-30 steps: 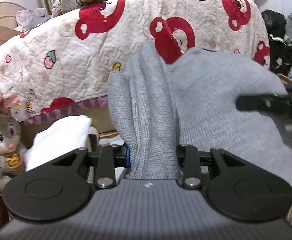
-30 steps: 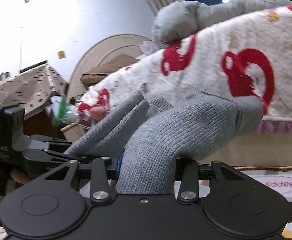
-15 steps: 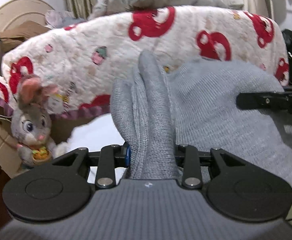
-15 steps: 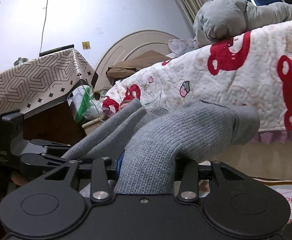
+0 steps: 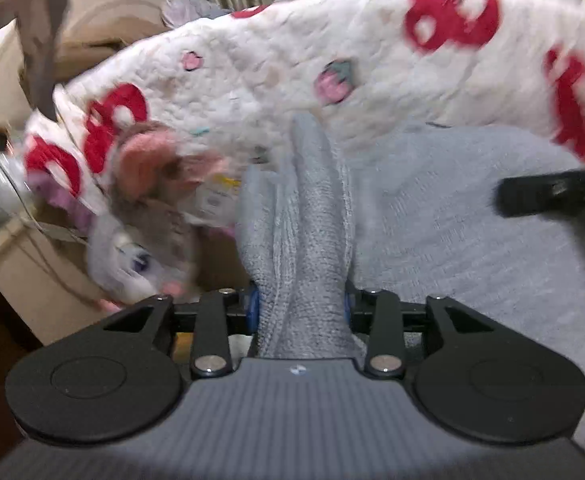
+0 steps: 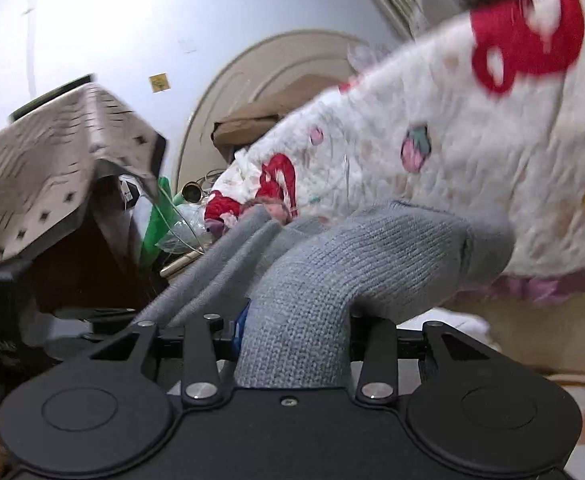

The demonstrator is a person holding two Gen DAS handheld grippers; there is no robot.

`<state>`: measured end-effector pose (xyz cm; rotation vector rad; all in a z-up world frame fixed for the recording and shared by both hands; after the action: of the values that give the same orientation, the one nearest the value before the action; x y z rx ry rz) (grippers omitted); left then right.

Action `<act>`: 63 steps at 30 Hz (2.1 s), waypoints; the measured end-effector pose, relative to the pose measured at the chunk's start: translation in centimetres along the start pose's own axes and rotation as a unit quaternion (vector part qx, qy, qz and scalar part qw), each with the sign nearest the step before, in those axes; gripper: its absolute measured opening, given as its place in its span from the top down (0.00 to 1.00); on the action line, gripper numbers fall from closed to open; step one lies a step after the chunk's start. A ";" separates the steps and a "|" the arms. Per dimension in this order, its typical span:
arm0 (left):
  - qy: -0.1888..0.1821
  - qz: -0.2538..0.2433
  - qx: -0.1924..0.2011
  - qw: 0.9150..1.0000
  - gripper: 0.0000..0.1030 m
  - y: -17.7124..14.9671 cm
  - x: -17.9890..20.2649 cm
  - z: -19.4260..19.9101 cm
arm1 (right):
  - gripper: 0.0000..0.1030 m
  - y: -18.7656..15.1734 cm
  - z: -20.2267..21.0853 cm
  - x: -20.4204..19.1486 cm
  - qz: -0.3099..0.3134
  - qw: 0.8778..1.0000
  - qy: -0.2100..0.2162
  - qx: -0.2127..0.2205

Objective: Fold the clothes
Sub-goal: 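Lift the folded cardigan with both grippers toward the white clothes stack, then lower the cardigan onto the white clothes stack and open both grippers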

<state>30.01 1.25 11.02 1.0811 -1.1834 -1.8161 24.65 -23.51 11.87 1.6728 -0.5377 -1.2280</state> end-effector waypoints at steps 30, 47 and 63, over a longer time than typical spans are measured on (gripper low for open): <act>0.190 0.443 -0.005 0.876 0.39 -21.1 -7.0 1.1 | 0.26 -16.1 -1.3 8.0 -0.265 0.958 0.005 -0.112; 0.108 0.275 0.110 0.949 0.51 -12.3 -2.6 5.1 | 0.44 -16.5 -1.9 5.2 -0.225 0.963 -0.054 -0.140; 0.048 0.306 0.008 0.951 0.48 -15.8 1.7 1.1 | 0.27 -4.7 -1.8 10.3 -0.138 0.980 -0.129 -0.058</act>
<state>26.58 5.45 -3.94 0.6891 -1.2950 -1.2582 29.48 -28.69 2.87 1.5334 -0.3876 -1.6618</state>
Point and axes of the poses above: each gripper's, at about its wrist camera, not at the fingertips, and z roughly against the way its jaws point, x to its right, y to its top, the point moved 1 cm from there along -z, roughly the way its jaws point, and after that the axes turned 15 degrees about x, right-handed, at the moved point
